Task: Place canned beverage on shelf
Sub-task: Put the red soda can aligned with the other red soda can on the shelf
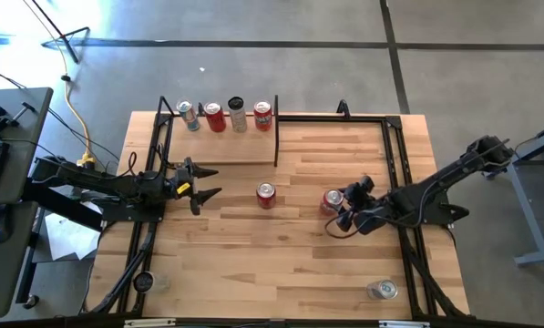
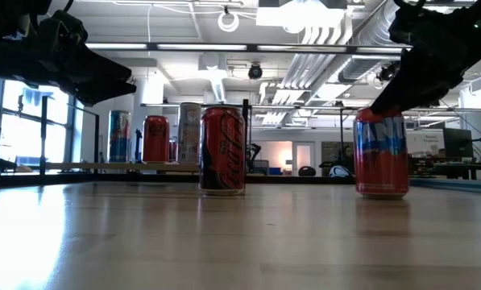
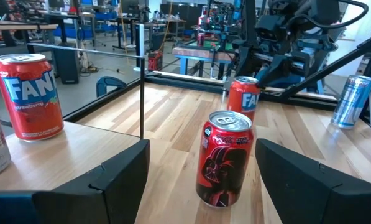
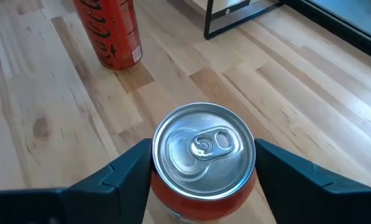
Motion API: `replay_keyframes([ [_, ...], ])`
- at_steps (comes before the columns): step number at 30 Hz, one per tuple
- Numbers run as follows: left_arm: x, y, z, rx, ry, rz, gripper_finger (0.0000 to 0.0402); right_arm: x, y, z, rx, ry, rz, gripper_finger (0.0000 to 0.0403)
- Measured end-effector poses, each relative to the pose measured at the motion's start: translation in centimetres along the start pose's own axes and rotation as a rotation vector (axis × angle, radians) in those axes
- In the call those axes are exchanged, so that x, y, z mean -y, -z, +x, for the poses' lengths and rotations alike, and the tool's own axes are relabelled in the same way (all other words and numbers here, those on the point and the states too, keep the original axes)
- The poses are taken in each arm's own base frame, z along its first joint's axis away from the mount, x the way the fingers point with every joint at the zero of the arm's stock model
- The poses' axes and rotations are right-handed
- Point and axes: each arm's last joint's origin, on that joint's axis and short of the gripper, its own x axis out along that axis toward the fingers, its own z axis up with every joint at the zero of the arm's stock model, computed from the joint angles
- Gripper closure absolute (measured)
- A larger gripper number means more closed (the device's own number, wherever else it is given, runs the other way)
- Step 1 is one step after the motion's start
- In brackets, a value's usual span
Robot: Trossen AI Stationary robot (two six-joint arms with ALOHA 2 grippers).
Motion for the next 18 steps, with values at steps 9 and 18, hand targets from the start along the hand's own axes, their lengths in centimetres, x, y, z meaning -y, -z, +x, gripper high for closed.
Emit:
replay_keyframes([
  [9,0.0,0.0,0.0,-0.001,0.001,0.0,0.0122,-0.7,-1.0,0.1,0.012,-0.09,-0.064,0.0174],
  [18,0.0,0.0,0.0,-0.001,0.0,0.0,0.0122,-1.9,-4.6,-1.0,0.116,-0.175,-0.064,0.0177],
])
